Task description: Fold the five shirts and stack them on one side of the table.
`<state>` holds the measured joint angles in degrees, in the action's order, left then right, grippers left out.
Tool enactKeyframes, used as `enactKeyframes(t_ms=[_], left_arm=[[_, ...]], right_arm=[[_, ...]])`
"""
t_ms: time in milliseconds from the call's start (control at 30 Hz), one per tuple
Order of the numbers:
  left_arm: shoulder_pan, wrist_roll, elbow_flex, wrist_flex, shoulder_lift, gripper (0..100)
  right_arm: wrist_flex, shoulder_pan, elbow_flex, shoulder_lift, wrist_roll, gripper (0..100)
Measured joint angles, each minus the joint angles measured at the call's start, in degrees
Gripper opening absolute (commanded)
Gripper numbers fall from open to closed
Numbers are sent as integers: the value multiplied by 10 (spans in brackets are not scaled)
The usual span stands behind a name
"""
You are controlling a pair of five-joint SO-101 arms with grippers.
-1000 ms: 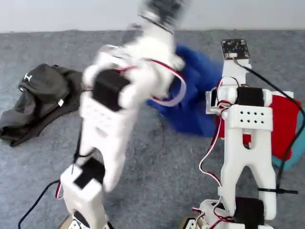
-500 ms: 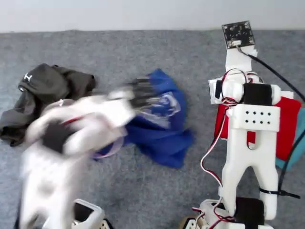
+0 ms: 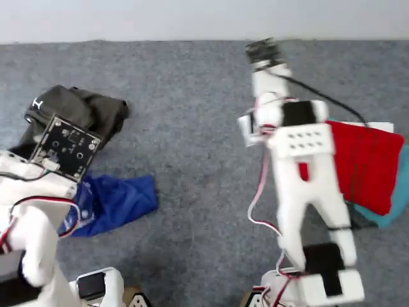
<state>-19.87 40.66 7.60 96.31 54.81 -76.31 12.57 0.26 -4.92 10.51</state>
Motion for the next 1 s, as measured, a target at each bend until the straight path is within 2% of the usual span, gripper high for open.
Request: enactKeyframes(t_ms=[133, 233, 300, 400, 500, 633, 767, 867, 933, 1000], left_arm=[[-8, 0, 33, 29, -2, 362], [-40, 1, 33, 31, -2, 348], [-60, 1, 30, 31, 3, 303], [-109, 1, 28, 11, 4, 152], [-164, -35, 30, -37, -6, 8], [-239, -128, 61, -105, -69, 65], [-319, -229, 63, -126, -179, 88], [-367, -280, 63, -126, -275, 87], [-386, -292, 63, -122, -326, 87], [-396, -296, 59, -113, -360, 87]], right_arm=[[0, 62, -35, 65, 0, 252], [-16, 98, -72, 114, 1, 296], [-33, 126, -106, 154, 1, 296], [-63, 174, -167, 219, 1, 296], [-91, 224, -245, 293, -12, 295], [-112, 298, -366, 399, -27, 283], [-133, 369, -480, 516, -29, 251], [-142, 405, -555, 601, -29, 217], [-142, 412, -593, 658, -31, 169], [-152, 412, -635, 696, -31, 73]])
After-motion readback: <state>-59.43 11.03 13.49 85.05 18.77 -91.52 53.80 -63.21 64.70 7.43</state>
